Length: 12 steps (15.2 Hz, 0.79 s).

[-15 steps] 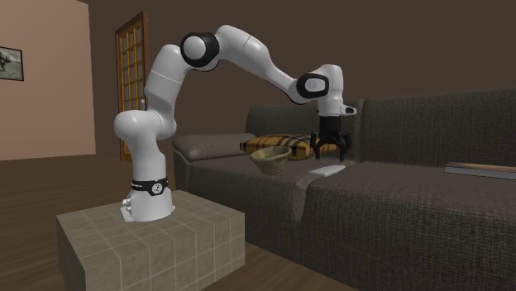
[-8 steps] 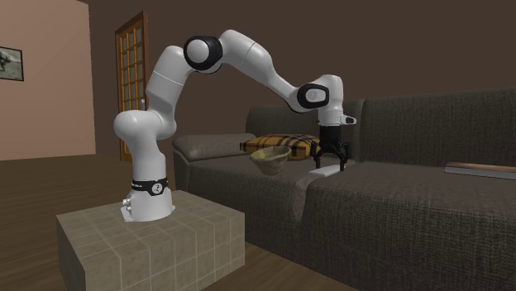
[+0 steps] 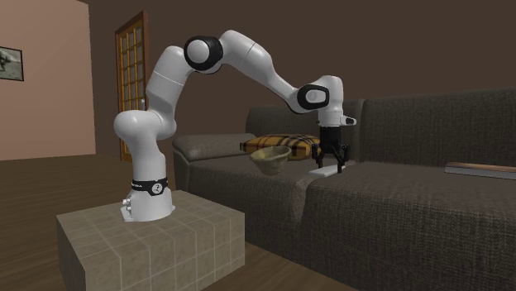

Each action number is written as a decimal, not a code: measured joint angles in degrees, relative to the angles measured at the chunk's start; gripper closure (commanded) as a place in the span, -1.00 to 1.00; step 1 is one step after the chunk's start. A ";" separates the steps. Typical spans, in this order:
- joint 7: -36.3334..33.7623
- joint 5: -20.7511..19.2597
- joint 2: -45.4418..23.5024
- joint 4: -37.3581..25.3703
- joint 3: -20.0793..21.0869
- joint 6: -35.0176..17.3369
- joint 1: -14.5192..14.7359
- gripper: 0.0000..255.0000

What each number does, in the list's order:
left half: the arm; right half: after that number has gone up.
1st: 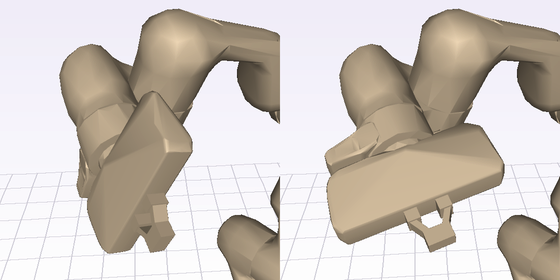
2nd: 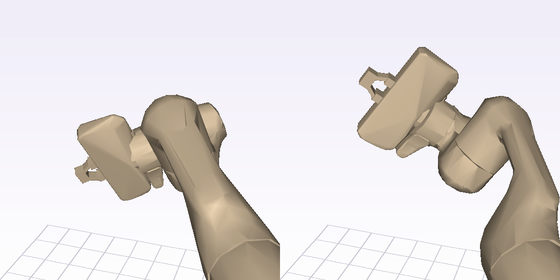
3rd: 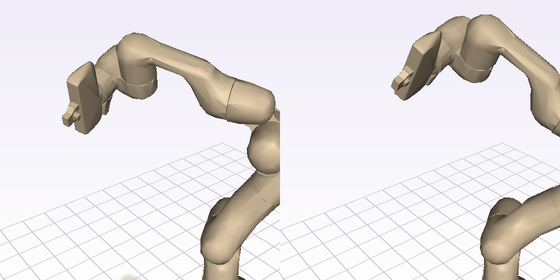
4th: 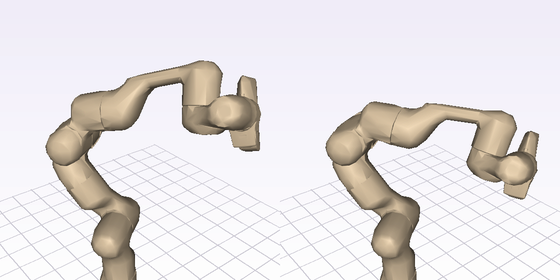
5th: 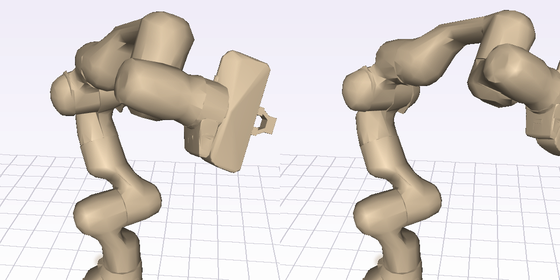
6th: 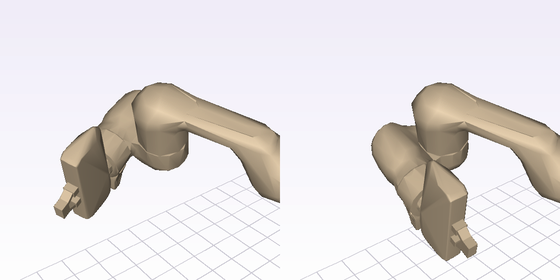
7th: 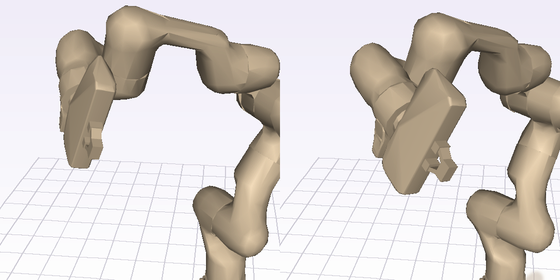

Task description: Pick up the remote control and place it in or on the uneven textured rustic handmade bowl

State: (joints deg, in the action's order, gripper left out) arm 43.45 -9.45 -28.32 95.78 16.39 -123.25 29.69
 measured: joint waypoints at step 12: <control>0.15 0.24 0.56 -0.72 0.13 1.30 -0.04 1.00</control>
State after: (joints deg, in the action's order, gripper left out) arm 43.60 -9.21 -27.76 95.06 16.52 -121.95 29.65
